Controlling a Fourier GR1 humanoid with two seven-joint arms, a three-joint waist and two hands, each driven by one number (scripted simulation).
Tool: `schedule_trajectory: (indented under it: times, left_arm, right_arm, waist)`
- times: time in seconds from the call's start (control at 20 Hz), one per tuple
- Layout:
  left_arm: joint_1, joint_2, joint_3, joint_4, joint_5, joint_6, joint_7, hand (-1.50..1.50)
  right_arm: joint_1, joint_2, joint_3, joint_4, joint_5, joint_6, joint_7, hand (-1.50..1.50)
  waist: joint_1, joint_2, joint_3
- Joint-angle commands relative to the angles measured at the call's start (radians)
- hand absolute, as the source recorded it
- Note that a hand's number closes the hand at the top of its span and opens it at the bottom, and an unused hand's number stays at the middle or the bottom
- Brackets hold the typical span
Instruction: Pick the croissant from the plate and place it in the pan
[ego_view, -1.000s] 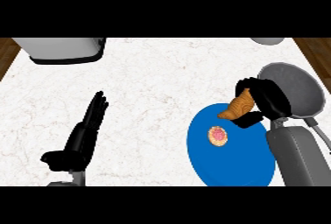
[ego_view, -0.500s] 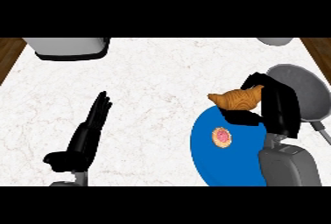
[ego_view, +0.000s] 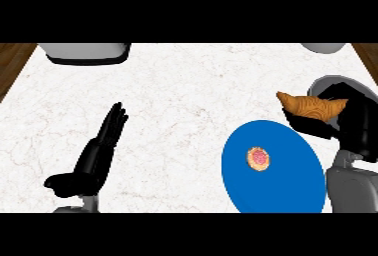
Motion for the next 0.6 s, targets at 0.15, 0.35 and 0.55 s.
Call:
schedule_trajectory:
  times: [0.15,0.35,0.55]
  left_arm:
    - [-0.039,-0.017,-0.001,0.026,-0.015,0.006,0.009,0.0]
    - [-0.065,-0.017,0.017,0.037,-0.01,0.005,0.017,0.0]
    - [-0.06,-0.038,-0.001,0.058,-0.028,0.013,-0.005,0.0]
  right_arm:
    - [-0.102,-0.179,-0.169,0.297,-0.002,-0.194,-0.169,1.5]
    - [-0.143,-0.212,-0.264,0.507,-0.098,-0.378,-0.32,1.5]
    - [-0.292,-0.302,-0.336,0.77,-0.205,-0.436,-0.464,1.5]
  waist:
    - [0.012,0.007,0.001]
    - [0.014,0.008,0.002]
    - [0.024,0.01,0.002]
